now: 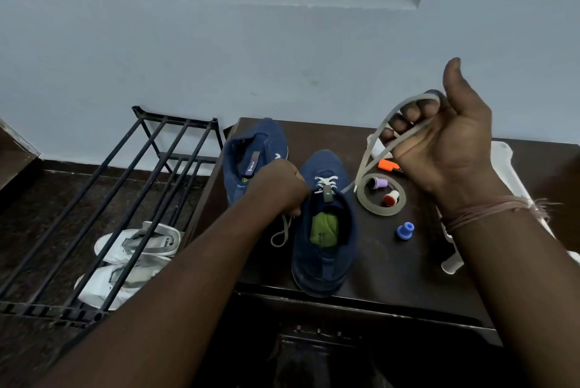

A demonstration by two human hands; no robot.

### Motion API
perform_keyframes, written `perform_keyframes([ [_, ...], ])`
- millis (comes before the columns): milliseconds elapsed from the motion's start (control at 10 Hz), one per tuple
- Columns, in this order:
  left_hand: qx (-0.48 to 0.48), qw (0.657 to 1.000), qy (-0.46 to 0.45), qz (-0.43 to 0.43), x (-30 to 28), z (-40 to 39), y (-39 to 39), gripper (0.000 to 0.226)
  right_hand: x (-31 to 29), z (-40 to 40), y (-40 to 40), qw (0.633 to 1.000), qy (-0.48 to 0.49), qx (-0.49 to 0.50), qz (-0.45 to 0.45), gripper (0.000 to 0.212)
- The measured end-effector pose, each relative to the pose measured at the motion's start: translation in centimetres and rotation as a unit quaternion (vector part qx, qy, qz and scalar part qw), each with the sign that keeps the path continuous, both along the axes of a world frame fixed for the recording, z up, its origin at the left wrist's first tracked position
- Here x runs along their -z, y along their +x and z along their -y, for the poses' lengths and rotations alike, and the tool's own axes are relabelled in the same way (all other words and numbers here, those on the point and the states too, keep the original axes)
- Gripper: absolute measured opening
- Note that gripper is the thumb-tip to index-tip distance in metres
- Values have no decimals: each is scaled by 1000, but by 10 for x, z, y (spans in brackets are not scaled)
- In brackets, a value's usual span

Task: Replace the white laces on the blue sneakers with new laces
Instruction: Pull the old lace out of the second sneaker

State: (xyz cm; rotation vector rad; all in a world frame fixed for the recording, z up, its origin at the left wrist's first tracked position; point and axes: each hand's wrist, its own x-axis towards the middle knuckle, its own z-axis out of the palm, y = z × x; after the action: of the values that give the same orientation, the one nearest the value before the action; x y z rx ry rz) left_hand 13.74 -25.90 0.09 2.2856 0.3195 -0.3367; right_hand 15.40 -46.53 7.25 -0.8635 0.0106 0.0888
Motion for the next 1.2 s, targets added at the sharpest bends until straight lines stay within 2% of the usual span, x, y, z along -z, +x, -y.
perform_keyframes([
  [100,24,999,33,13,3,4,-2,18,8,-7,2,995,-103,-1,6,52],
  [200,34,995,72,59,3,11,-6,33,25,-14,1,865,-500,-28,34,55],
  [300,22,992,75,96,4,16,-8,40,49,-25,-12,688,-711,-143,26,43],
  [400,22,989,92,112,12,15,-4,22,64,-39,-20,641,-755,-138,31,24],
  [500,50,981,133,132,16,10,-1,9,74,-37,-11,623,-774,-104,35,11],
  [700,83,970,195,118,27,-4,3,11,105,-13,10,658,-746,-86,-56,19],
  [800,101,958,215,160,27,4,-5,19,105,-13,12,672,-733,-84,-68,19],
  [900,164,928,218,252,22,18,-11,34,96,-15,10,706,-699,-80,-85,29],
  [1000,238,889,292,261,20,36,-9,29,85,-19,8,716,-682,-117,-93,23],
  [1100,215,883,343,237,26,47,-6,31,85,-21,8,726,-664,-150,-98,27],
  [1200,167,900,334,225,31,53,-3,28,80,-21,4,721,-667,-155,-107,31],
])
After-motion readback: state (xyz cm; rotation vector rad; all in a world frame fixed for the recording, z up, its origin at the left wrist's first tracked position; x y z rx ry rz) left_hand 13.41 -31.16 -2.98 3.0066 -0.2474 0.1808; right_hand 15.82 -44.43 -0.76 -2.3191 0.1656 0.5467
